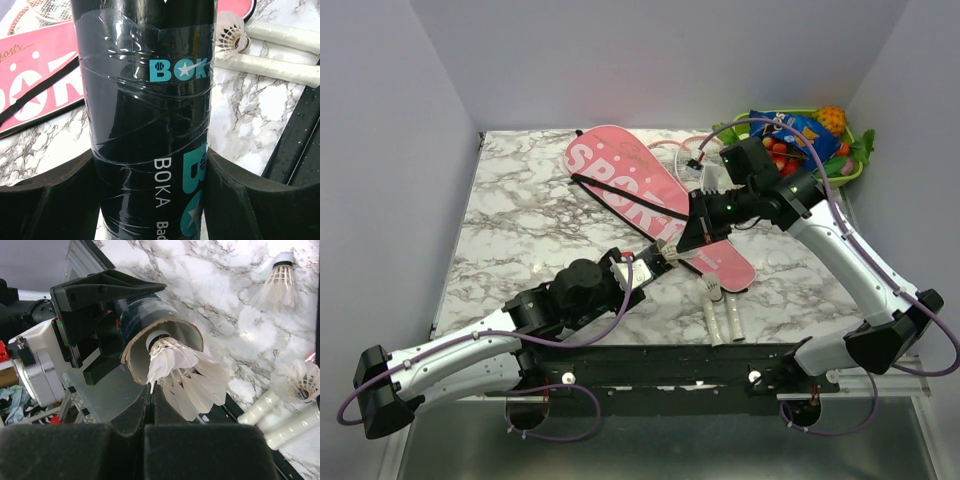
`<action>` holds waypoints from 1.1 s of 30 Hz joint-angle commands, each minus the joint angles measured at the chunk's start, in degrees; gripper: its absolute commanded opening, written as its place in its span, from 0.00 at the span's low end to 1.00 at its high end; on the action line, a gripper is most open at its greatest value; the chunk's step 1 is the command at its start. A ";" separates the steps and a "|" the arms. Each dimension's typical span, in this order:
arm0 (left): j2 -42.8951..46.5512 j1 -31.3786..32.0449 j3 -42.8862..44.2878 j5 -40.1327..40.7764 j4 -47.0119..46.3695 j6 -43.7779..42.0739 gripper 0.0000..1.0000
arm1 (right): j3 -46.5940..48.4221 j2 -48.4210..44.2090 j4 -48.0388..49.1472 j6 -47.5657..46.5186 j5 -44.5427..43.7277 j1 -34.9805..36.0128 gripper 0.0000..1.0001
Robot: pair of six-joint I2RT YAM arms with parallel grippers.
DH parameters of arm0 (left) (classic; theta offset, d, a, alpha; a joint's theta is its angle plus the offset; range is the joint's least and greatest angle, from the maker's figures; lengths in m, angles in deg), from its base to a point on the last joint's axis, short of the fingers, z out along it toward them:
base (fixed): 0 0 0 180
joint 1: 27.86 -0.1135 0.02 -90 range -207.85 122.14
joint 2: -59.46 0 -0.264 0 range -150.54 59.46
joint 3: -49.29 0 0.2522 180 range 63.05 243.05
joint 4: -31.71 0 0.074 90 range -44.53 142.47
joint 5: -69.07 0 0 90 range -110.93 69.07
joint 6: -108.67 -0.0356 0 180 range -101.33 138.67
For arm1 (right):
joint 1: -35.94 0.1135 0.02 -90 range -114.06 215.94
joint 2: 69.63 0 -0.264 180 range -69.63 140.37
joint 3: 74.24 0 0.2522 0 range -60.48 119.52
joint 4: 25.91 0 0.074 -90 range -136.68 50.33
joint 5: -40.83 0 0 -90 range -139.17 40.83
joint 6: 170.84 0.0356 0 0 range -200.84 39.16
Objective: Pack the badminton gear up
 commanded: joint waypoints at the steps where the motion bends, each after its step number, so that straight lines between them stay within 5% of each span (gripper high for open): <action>1: 1.46 0.13 -0.45 -2.11 -3.51 1.63 0.00 | 1.16 1.75 2.79 1.27 2.78 1.80 0.01; 20: 3.66 0.22 0.17 -1.41 -8.17 3.38 0.00 | -12.29 5.98 21.59 7.95 22.20 5.23 0.01; 23: 3.83 0.22 0.26 -0.88 -8.79 3.91 0.00 | -13.70 5.72 23.18 8.92 22.82 5.49 0.08; 27: 4.71 0.22 0.17 -0.18 -8.97 4.70 0.00 | -14.14 3.26 23.18 8.57 20.45 5.41 0.36; 33: 6.82 0.22 -0.71 0.96 -7.30 5.49 0.00 | -10.64 0.89 18.72 7.52 16.42 4.53 0.41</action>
